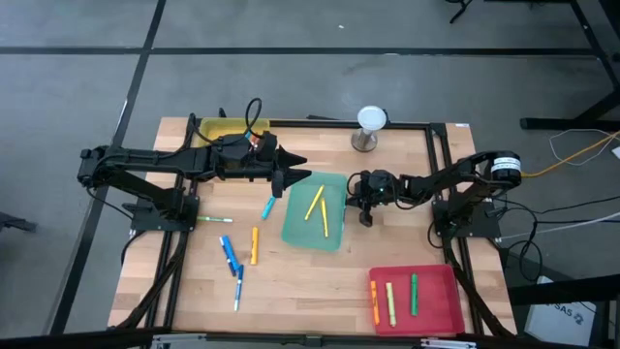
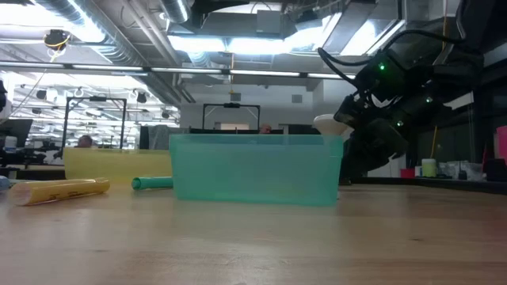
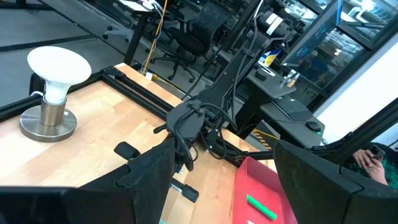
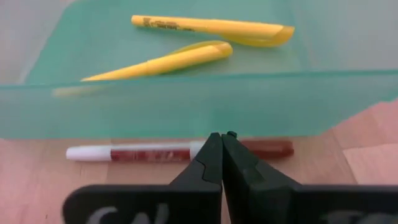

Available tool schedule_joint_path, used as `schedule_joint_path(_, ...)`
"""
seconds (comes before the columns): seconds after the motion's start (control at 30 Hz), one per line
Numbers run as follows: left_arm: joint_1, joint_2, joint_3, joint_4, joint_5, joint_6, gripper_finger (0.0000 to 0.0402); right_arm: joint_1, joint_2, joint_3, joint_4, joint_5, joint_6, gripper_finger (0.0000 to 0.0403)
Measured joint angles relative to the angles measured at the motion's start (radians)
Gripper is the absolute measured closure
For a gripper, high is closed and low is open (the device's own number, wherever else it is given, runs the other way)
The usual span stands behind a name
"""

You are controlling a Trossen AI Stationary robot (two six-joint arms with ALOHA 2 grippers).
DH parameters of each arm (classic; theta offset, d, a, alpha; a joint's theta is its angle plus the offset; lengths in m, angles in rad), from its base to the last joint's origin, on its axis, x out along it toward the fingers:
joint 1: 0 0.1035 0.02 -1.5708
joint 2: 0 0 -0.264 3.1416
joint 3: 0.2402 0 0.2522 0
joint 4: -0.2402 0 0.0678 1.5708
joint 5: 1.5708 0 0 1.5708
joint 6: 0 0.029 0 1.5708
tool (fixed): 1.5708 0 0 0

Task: Pick & Place Markers
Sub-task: Put the brown marker pen into the yellow bin

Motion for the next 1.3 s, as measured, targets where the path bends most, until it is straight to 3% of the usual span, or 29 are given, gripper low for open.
schedule_joint_path(0.73, 0.000, 0.000, 0.000, 0.000, 0.000, 0.000, 0.0135, 0.000, 0.001, 0.000, -0.050, -0.001, 0.053, 0.0403)
schedule_joint_path(1.3, 0.000, 0.000, 0.000, 0.000, 0.000, -0.016, 0.0135, 0.000, -0.002, 0.000, 0.022, -0.008, 0.071, 0.0403)
